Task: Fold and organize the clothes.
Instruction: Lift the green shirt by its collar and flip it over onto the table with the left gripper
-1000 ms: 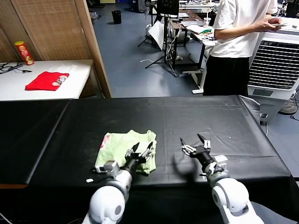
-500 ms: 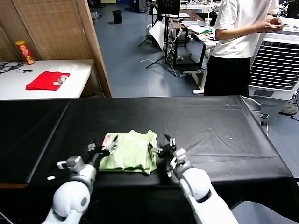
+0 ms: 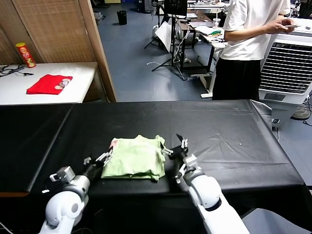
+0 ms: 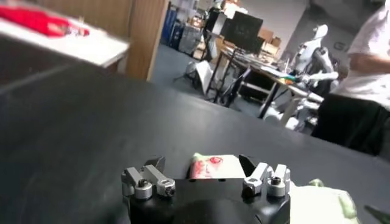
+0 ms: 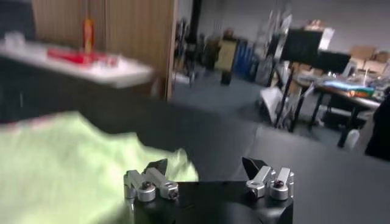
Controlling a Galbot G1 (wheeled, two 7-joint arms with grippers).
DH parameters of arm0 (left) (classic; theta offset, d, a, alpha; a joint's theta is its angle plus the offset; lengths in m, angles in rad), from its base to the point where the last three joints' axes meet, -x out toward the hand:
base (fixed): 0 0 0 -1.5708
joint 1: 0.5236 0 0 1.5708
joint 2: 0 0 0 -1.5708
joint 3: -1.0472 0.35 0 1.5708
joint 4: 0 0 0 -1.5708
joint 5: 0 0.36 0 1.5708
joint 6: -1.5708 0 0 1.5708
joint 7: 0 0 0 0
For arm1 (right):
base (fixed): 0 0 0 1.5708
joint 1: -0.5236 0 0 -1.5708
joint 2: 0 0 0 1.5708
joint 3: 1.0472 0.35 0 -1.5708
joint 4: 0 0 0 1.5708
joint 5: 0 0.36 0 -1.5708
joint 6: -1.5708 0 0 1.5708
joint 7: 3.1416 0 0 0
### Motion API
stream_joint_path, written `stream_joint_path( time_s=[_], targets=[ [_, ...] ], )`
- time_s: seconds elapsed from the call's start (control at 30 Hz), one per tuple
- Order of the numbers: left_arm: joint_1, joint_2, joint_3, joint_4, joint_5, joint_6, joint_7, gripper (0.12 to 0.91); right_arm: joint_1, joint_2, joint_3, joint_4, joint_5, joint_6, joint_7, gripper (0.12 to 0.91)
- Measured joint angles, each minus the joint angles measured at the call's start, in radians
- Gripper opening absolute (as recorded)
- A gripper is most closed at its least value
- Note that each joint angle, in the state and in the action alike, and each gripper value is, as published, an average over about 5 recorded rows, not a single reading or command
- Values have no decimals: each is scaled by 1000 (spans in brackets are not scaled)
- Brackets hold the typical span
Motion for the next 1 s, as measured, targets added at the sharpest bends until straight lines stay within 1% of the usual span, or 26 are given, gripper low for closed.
stream_joint_path(
  time_s=[0.17,0.23,0.3,0.37,0.47,0.5,0.53,0.6,0.63,0.67,0.73,0.83,1.0],
  targets=[
    [0,-14,-14,25,-158,38,3,798,-19,-7,20,38,16,12,-4,798],
    [1,-21,-14,32,-198,44,1,783,-25,-7,23,47,18,15,-5,798],
    [1,-27,-14,39,-222,45,-2,735,-29,-6,25,55,19,18,-5,798],
    [1,-31,-14,42,-239,44,-5,628,-32,-4,26,61,20,20,-6,798],
    [1,-33,-16,42,-250,41,-6,428,-34,-3,28,67,20,22,-6,798],
    [0,-33,-16,41,-247,39,-7,378,-35,-2,29,69,20,22,-6,798],
    [0,-33,-17,39,-240,38,-7,311,-37,-2,31,72,20,23,-6,798],
    [-2,-31,-18,33,-210,35,-9,218,-43,0,37,77,18,22,-5,798],
    [-3,-29,-18,28,-187,32,-9,181,-46,0,41,81,15,21,-4,798],
    [-3,-26,-18,22,-158,29,-9,161,-50,1,45,83,10,19,-2,798],
    [-2,-14,-20,9,-89,19,-4,153,-59,1,55,87,-8,13,4,798],
    [-2,21,-31,-2,43,-2,9,154,-75,2,72,91,-43,2,20,798],
    [-3,128,-69,0,252,-30,20,152,-100,12,86,103,-83,-7,33,798]
  ],
)
